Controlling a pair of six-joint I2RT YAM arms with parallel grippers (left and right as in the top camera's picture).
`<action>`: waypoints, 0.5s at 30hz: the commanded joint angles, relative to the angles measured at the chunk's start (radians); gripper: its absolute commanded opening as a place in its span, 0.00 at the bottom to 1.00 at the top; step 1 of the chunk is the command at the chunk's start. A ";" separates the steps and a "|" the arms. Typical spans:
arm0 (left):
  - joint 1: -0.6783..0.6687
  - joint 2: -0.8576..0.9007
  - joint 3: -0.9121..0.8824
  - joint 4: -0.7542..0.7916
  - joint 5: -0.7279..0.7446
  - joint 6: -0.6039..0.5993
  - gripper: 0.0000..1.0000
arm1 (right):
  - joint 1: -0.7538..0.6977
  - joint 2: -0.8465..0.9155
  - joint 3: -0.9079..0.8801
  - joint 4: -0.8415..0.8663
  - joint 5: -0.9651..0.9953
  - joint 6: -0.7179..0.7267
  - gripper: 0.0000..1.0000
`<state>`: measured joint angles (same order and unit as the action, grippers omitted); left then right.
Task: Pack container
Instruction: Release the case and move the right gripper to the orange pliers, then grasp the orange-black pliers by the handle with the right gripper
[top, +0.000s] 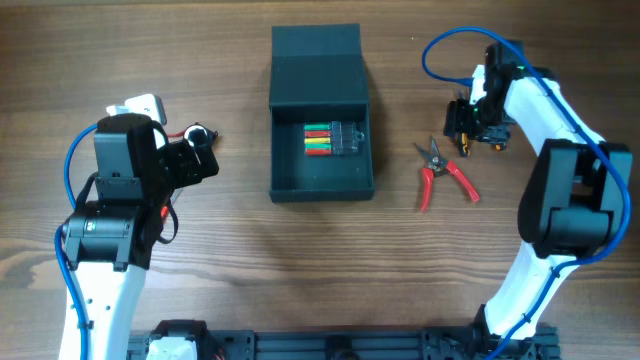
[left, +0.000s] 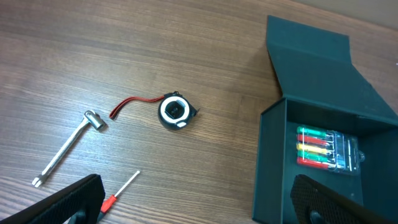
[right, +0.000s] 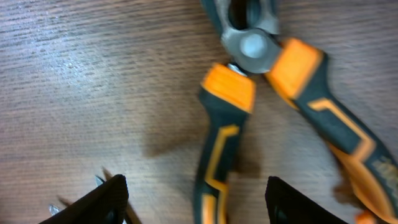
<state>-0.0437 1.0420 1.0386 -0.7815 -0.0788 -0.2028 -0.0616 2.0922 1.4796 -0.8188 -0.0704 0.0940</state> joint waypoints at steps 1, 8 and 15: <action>0.007 0.000 0.017 0.002 -0.006 0.016 1.00 | 0.013 0.023 -0.001 0.016 0.039 0.081 0.64; 0.007 0.000 0.017 0.002 -0.005 0.016 1.00 | 0.013 0.025 -0.001 0.024 0.093 0.123 0.52; 0.007 0.000 0.017 0.002 -0.005 0.016 1.00 | 0.032 0.072 -0.001 0.018 0.093 0.116 0.41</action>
<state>-0.0437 1.0420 1.0386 -0.7815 -0.0788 -0.2024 -0.0460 2.1101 1.4796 -0.7986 0.0021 0.2001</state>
